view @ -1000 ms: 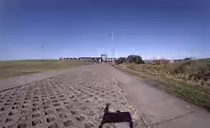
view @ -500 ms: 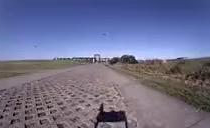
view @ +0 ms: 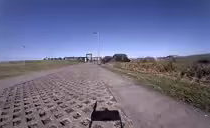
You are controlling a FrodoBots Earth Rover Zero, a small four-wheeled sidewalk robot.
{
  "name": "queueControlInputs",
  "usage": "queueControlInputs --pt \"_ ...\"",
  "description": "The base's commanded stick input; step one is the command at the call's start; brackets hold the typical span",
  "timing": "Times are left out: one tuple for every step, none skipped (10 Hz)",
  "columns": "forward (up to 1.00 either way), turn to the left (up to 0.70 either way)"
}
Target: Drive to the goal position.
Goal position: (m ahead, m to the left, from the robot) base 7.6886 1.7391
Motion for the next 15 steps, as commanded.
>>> queueControlInputs --pt "0.70 0.00" --pt "0.70 0.00" --pt "0.70 0.00" --pt "0.70 0.00" --pt "0.70 0.00" --pt "0.70 0.00" --pt "0.70 0.00" --pt "0.70 0.00" --pt "0.70 0.00" --pt "0.70 0.00" --pt "0.70 0.00" --pt "0.70 0.00" --pt "0.70 0.00" --pt "0.70 0.00" --pt "0.70 0.00"
